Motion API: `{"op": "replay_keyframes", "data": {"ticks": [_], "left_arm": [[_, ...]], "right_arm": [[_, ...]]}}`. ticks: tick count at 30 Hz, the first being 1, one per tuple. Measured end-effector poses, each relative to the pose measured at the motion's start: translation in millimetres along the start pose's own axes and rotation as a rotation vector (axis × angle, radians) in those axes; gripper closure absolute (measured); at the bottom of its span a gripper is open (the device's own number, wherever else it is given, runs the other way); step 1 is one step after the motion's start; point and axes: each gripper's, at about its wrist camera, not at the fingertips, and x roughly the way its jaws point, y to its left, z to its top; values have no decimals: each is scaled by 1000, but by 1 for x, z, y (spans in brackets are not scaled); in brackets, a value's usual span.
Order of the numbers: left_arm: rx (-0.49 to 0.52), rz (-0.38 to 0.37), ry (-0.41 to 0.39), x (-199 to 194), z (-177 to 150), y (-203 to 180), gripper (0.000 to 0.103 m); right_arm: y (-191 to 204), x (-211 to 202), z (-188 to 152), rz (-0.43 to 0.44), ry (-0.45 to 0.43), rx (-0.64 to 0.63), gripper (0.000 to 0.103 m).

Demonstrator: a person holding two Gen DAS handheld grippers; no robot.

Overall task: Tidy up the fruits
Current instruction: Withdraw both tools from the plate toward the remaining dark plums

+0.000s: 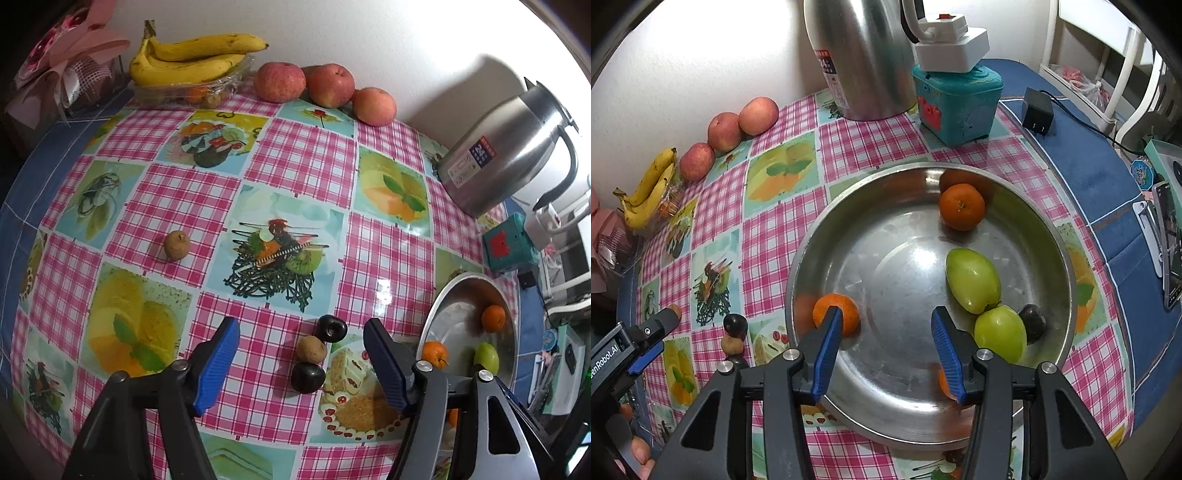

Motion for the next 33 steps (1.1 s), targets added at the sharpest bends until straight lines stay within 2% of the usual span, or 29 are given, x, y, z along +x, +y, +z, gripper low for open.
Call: {"op": "replay_keyframes", "data": {"ticks": [4,7,10,11,13,14,21,23,28,33], "left_arm": [[25,12,6,3,-2,-5,22],[43,25,9,6,-3,-8,15],[62,42,5,7,-4,-10,14],[72,51,1,8,-4,-11,13],[91,71,-8,8,-4,-13,2],[103,82,-14,8,-4,-14,0],[159,139,-62,5,-5,-20,0],[175,159,-87,3,-5,-21,0],[206,175,-144,-4,-6,-25,0],[221,176,-153,-6,-7,-28,0]], "right_arm": [[2,6,0,-32,20,-15,49],[4,8,-1,-58,22,-33,39],[6,9,-1,-70,25,-48,36],[6,10,-1,-76,24,-53,30],[7,10,-1,-94,19,-65,23],[8,11,-1,-102,17,-72,23],[9,10,0,-113,3,-96,20],[9,9,0,-112,-3,-98,3],[9,6,1,-104,-26,-100,2],[9,5,0,-93,-32,-107,2]]}}
